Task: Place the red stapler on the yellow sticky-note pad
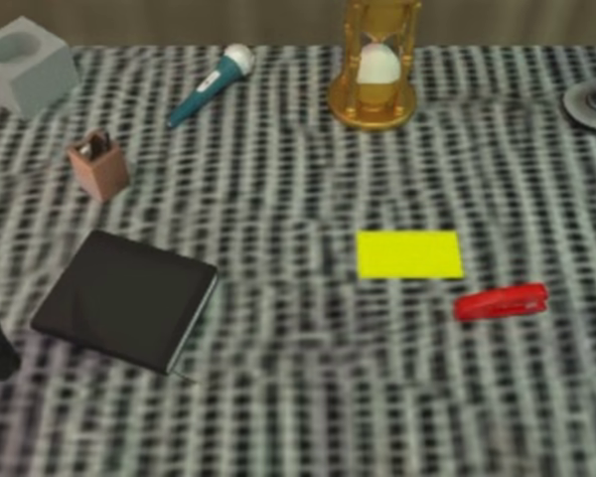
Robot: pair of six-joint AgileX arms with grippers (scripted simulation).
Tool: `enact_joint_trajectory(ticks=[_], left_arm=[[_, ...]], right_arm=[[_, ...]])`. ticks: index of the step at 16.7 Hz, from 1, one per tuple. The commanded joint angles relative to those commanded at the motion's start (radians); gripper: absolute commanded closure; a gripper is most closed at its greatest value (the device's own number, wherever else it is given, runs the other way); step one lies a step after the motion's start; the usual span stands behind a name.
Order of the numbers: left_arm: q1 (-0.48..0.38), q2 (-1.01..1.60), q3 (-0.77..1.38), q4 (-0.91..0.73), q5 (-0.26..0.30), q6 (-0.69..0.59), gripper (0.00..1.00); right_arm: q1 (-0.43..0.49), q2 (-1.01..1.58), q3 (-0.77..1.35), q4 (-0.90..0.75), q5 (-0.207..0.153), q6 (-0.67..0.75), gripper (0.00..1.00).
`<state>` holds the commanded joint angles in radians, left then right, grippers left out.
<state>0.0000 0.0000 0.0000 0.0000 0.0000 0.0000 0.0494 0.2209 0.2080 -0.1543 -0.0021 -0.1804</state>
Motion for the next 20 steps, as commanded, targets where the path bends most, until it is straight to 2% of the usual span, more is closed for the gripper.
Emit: enact_joint_trajectory(ticks=[13,17,20], left_arm=[[0.000,0.000,0.000,0.000,0.000,0.000,0.00],[0.000,0.000,0.000,0.000,0.000,0.000,0.00],[0.000,0.000,0.000,0.000,0.000,0.000,0.00]], right_arm=[[0.217,1.248,0.933,-0.729,0.009,-0.836,0.00],[0.271,1.537,1.166,-0.900,0.006,-1.036,0.00],[0.298,1.675,1.284,-0.981,0.003,-1.135,0.00]])
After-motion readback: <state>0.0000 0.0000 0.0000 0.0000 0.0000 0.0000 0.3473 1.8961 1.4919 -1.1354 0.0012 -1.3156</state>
